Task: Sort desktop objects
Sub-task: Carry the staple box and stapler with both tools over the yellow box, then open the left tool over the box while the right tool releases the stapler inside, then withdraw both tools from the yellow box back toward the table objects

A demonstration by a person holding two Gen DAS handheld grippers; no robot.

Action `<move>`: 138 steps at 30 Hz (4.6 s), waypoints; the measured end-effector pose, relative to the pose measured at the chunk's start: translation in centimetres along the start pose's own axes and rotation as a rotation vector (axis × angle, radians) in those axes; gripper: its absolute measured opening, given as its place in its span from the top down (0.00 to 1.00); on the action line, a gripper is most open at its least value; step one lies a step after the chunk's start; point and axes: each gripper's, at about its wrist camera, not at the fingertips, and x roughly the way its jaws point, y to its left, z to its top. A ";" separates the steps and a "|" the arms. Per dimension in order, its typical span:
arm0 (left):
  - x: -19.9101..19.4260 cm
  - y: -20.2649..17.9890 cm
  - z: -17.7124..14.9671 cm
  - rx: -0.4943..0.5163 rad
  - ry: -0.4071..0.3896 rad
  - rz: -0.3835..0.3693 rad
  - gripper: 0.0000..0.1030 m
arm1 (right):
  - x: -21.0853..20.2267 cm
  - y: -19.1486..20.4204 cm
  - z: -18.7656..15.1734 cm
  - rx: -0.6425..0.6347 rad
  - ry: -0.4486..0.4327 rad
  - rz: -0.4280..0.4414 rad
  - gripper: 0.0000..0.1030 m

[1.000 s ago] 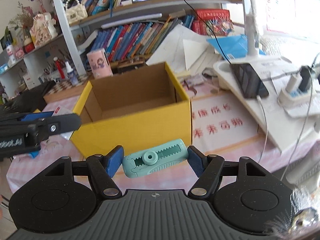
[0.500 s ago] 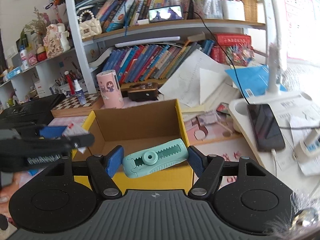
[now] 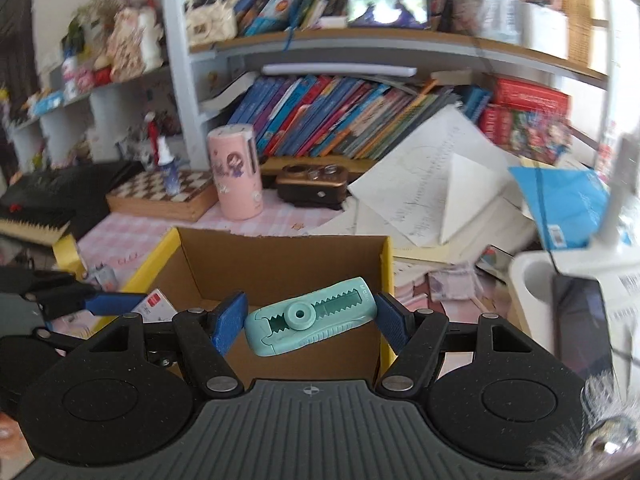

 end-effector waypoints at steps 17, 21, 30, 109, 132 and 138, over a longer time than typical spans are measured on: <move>4.2 -0.7 2.3 0.245 0.102 0.029 0.46 | 7.7 2.3 0.1 -0.685 0.183 0.221 0.35; 5.5 -0.5 2.2 0.287 0.133 0.040 0.46 | 9.6 3.6 -0.3 -0.794 0.232 0.235 0.35; 7.7 -0.2 1.5 0.325 0.203 0.073 0.46 | 11.9 3.3 -1.1 -0.844 0.310 0.231 0.35; -20.5 11.8 -23.3 -0.260 -0.007 0.245 0.09 | -12.1 26.8 -16.2 0.154 0.050 -0.279 0.18; -23.5 18.5 -26.9 -0.380 -0.020 0.312 0.09 | -9.4 35.6 -14.4 0.000 0.102 -0.096 0.39; -22.9 18.7 -26.3 -0.335 -0.031 0.309 0.09 | -8.4 35.4 -14.1 0.037 0.113 -0.094 0.42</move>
